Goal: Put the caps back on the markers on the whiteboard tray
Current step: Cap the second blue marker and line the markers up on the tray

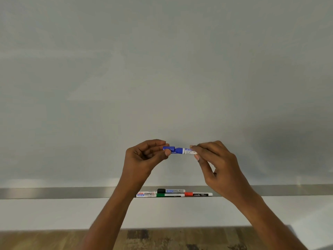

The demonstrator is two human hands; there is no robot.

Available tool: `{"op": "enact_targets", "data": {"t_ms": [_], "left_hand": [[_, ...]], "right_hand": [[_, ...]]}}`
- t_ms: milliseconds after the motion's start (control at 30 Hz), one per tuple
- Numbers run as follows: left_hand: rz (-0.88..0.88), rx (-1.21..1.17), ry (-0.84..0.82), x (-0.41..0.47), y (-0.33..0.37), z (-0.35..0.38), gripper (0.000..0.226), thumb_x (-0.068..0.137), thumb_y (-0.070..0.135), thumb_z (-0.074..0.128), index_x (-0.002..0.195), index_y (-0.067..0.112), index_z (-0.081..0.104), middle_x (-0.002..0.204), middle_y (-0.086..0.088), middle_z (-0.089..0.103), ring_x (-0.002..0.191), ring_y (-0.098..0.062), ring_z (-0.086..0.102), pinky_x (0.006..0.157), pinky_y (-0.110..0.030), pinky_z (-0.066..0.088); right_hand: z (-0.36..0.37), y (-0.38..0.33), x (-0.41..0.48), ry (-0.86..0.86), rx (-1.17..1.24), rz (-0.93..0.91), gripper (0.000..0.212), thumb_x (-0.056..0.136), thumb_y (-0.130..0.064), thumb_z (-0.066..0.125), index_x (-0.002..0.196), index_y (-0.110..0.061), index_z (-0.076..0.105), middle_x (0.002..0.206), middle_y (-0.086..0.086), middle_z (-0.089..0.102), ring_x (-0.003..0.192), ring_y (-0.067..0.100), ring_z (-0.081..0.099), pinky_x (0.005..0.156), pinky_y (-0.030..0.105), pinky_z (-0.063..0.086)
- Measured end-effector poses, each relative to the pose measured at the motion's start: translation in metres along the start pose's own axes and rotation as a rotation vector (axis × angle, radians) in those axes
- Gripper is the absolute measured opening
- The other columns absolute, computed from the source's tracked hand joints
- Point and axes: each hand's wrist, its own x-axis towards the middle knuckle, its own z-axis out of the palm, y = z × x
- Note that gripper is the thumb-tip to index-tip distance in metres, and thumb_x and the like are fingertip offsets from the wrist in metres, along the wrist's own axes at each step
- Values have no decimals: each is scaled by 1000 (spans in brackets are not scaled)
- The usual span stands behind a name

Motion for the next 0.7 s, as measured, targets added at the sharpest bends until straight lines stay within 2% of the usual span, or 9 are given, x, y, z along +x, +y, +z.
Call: {"op": "enact_targets", "data": {"t_ms": [133,267,400,700], "left_hand": [[-106,-163,72,-1,-5,7,35,66,24,89,99,15,82,97,-13,81,92,-27,78,83,-26,60],[-158,-357,55,2,-9,8,31,65,17,87,94,7,82,96,-16,80,91,-28,78,82,-27,61],[-164,-345,31,5,-11,5,26,68,16,85,90,4,82,93,-17,79,85,-29,78,78,-28,62],[-110,-307,19,19,-12,-1,29,69,17,85,94,4,81,92,-23,78,84,-32,78,78,-30,63]], "right_hand": [[1,-2,3,1,18,-9,28,93,-8,64,121,-12,68,107,-2,67,95,16,59,75,28,51],[3,-1,6,-32,24,5,29,95,-15,61,124,-14,66,106,-3,68,91,15,61,73,30,53],[5,1,8,-61,17,-1,29,93,-10,65,122,-13,67,99,-1,69,80,16,60,67,34,53],[16,1,21,-32,-16,-7,29,93,-9,64,122,-11,67,100,1,69,82,16,56,71,34,48]]}}
